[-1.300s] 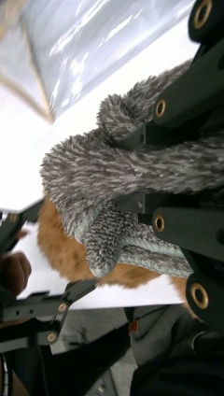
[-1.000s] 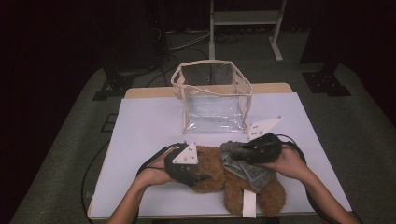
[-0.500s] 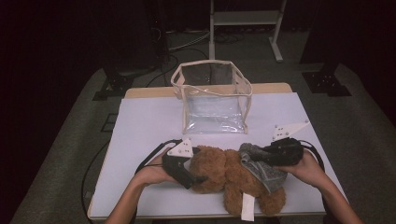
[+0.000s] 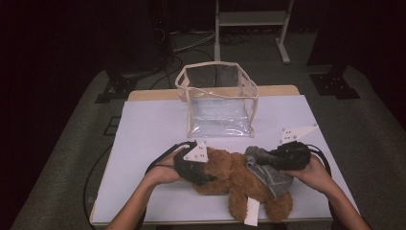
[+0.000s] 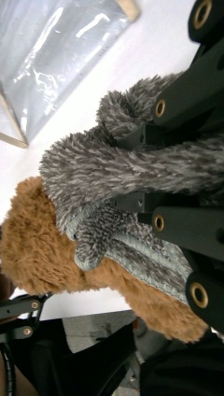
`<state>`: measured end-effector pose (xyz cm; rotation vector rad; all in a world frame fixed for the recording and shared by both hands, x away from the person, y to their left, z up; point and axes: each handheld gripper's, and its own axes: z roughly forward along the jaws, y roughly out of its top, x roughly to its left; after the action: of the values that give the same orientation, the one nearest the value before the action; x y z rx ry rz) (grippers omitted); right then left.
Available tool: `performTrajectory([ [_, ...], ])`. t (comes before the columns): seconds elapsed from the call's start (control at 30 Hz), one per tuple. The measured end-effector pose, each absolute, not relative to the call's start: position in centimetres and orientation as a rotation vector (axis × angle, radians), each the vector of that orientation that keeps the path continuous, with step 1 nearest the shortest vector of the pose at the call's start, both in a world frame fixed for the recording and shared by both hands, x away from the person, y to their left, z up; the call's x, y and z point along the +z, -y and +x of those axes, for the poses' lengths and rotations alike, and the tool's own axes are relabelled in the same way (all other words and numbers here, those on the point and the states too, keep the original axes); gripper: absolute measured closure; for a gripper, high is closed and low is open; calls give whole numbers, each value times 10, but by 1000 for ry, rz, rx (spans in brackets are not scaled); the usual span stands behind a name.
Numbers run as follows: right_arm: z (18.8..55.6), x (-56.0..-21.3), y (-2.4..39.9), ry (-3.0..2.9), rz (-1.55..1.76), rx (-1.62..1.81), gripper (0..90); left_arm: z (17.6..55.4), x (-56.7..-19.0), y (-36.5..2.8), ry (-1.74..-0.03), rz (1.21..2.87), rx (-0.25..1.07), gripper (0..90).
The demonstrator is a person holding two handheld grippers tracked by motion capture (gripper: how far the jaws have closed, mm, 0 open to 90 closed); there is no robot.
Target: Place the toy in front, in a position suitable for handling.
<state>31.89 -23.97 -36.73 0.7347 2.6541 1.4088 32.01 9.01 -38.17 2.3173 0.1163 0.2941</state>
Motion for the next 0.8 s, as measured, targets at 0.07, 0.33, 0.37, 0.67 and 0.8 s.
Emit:
performTrajectory([
  [0.07,326,-360,232,-2636,726,1387,756,324,-376,-96,-138,2340,340,347],
  [0.33,353,-349,184,-2694,609,1375,754,320,-366,-133,-206,2370,416,344],
  [0.37,354,-351,178,-2703,596,1376,753,317,-369,-138,-218,2366,407,343],
  [0.67,336,-369,180,-2694,566,1423,752,292,-384,-155,-234,2282,387,307],
  [0.8,329,-376,210,-2648,672,1453,753,291,-385,-156,-221,2273,380,302],
])
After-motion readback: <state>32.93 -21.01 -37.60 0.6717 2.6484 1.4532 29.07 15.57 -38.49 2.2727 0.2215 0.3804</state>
